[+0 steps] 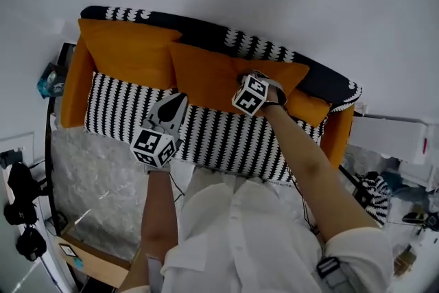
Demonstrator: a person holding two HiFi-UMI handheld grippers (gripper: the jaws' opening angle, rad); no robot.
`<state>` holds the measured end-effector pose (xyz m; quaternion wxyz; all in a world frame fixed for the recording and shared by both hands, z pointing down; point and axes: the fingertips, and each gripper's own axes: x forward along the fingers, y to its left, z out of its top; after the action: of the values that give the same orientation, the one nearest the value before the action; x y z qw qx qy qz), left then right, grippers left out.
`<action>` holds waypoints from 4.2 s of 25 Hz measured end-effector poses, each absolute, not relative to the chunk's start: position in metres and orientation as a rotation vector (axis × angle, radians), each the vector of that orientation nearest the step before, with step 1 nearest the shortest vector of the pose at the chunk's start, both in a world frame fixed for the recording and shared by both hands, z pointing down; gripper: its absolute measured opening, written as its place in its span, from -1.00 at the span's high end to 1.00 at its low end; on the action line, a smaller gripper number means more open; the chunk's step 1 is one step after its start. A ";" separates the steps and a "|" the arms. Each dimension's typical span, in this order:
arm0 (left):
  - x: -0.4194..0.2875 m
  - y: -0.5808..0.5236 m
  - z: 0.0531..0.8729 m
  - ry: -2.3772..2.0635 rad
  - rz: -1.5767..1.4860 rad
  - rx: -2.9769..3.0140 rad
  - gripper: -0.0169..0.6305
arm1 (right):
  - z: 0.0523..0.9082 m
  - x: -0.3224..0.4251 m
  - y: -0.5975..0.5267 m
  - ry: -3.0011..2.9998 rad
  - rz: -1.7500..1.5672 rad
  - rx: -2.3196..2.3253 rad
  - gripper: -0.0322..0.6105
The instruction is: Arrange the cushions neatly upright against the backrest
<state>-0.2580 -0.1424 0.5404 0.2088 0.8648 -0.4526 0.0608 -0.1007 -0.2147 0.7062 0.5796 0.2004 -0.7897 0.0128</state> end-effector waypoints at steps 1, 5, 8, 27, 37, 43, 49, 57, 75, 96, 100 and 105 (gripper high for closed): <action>-0.252 -0.143 0.541 -1.250 0.171 2.407 0.88 | 0.707 -0.093 -0.219 -1.843 0.048 0.501 0.84; -0.235 -0.150 0.542 -1.222 0.185 2.421 0.88 | 0.709 -0.084 -0.236 -1.822 0.115 0.586 0.84; -0.234 -0.153 0.538 -1.217 0.190 2.425 0.88 | 0.723 -0.090 -0.227 -1.815 0.141 0.511 0.83; -0.253 -0.171 0.523 -1.271 0.141 2.433 0.88 | 0.682 -0.110 -0.240 -2.008 0.090 0.517 0.75; -0.245 -0.170 0.497 -1.281 0.115 2.462 0.87 | 0.566 -0.098 -0.228 -2.390 0.243 0.834 0.77; -0.215 -0.166 0.481 -1.221 0.051 2.492 0.87 | 0.505 -0.049 -0.195 -2.723 0.572 1.079 0.76; -0.161 -0.168 0.463 -1.104 0.009 2.555 0.87 | 0.485 0.030 -0.160 -2.765 0.690 1.297 0.77; -0.070 -0.161 0.464 -0.925 0.000 2.589 0.75 | 0.479 0.128 -0.118 -2.683 0.666 1.464 0.77; 0.076 -0.164 0.481 -0.753 0.075 2.659 0.72 | 0.521 0.264 -0.102 -2.493 0.595 1.414 0.62; 0.138 -0.169 0.619 -0.725 0.230 2.515 0.64 | 0.783 0.278 -0.123 -2.027 0.435 0.617 0.17; 0.138 -0.169 0.631 -0.743 0.237 2.496 0.64 | 0.834 0.274 -0.118 -1.930 0.395 0.469 0.09; 0.134 -0.187 0.642 -0.749 0.246 2.507 0.64 | 0.887 0.273 -0.134 -1.825 0.371 0.377 0.02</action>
<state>0.1339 -0.1869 0.6423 0.2541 0.9226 -0.2757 0.0906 0.2733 -0.1337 0.8872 0.5817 0.1615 -0.7812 0.1589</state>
